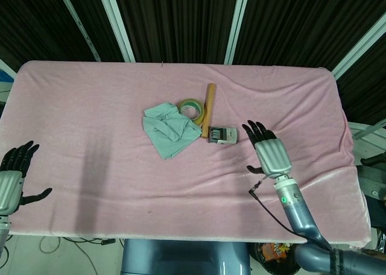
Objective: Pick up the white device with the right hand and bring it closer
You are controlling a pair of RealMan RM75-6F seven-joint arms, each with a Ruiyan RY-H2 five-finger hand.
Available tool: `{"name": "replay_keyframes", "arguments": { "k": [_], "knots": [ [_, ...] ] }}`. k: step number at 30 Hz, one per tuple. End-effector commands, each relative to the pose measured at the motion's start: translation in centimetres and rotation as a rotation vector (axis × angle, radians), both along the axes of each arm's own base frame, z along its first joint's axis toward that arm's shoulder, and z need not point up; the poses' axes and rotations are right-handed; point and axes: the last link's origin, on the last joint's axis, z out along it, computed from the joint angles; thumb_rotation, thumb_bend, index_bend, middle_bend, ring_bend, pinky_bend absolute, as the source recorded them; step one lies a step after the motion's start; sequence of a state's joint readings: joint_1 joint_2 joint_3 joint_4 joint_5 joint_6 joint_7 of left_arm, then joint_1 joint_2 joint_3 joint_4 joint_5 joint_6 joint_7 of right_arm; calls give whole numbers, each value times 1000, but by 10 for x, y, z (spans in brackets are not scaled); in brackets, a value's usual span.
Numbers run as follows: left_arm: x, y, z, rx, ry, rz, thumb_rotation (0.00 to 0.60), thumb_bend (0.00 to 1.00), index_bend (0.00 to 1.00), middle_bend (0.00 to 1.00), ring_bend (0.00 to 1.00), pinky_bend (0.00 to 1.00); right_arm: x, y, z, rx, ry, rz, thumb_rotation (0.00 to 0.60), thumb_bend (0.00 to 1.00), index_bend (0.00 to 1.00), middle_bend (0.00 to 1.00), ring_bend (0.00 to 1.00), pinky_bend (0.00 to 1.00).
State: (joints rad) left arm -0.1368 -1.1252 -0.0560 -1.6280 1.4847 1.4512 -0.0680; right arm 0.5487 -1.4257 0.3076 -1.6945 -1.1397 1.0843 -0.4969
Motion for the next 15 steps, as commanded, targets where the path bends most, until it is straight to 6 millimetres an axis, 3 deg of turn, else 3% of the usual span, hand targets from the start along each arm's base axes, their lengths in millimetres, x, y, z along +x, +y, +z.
{"name": "replay_keyframes", "arguments": {
  "k": [1,8,15],
  "knots": [
    [0,1,0,-3,-2,3,600,0,0,0,0,0,29,-43,-36,57,16,-27,600,92,19,65,57,225],
    [-1,2,-1,-12,-9,14,600,0,0,0,0,0,41,-80,-76,84,42,-89,600,91,19,65,58,225],
    [-3,3,-1,-32,-18,37,600,0,0,0,0,0,38,-101,-102,105,71,-142,600,91,19,65,57,225]
  ]
}}
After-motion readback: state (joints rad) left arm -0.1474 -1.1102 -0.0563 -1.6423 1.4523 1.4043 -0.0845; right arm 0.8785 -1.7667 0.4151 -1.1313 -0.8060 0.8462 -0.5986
